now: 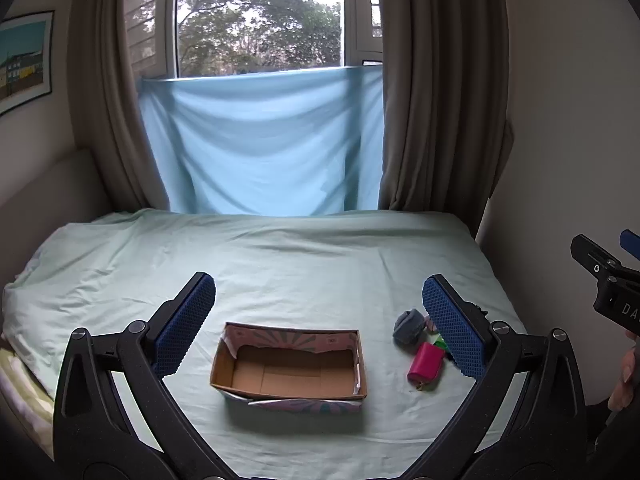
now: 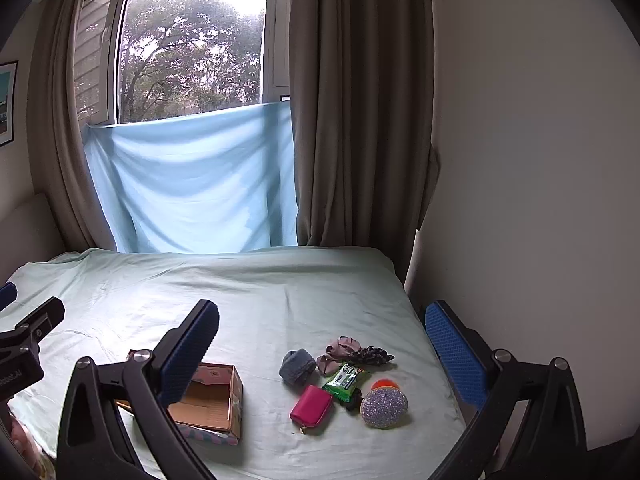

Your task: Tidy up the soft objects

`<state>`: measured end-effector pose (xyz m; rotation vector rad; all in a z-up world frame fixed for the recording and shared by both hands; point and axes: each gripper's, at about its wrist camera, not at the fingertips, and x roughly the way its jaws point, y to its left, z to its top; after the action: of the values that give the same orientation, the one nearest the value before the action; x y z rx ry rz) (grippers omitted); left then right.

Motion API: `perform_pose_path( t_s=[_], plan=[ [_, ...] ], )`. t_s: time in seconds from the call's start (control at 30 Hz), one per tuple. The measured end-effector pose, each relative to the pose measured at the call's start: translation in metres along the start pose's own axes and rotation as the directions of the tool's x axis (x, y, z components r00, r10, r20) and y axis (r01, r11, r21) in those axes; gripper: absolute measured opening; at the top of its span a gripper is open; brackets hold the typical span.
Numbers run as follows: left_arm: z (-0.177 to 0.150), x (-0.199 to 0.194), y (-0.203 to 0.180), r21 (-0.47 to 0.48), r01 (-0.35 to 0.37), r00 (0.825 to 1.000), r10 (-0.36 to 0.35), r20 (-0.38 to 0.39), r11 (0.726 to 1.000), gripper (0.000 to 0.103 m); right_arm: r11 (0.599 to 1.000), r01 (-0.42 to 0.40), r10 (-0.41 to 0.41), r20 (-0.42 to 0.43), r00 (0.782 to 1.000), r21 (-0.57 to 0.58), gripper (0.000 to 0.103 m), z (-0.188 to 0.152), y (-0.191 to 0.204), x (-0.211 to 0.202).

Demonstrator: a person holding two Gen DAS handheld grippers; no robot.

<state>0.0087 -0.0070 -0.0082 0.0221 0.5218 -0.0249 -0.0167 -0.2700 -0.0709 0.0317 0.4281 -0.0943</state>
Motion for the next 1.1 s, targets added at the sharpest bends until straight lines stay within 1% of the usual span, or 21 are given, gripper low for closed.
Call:
perform_pose_path(
  t_s=[0.73,0.97,1.1],
  plan=[
    [0.003,0.003,0.001,-0.006,0.004,1.0,-0.004,0.005,1.0,0.103,1.0,-0.001,0.001,0.001,1.0,0.003,0.103,0.005,0.002,0.002],
    [0.004,0.008,0.001,-0.001,0.009,1.0,-0.009,-0.006,1.0,0.103,1.0,-0.002,0.002,0.0,1.0,0.004,0.103,0.004,0.004,0.004],
    [0.006,0.016,-0.003,0.012,0.019,0.999,-0.019,-0.033,1.0,0.103,1.0,0.0,0.0,-0.007,1.0,0.013,0.103,0.004,0.003,0.007]
  ],
)
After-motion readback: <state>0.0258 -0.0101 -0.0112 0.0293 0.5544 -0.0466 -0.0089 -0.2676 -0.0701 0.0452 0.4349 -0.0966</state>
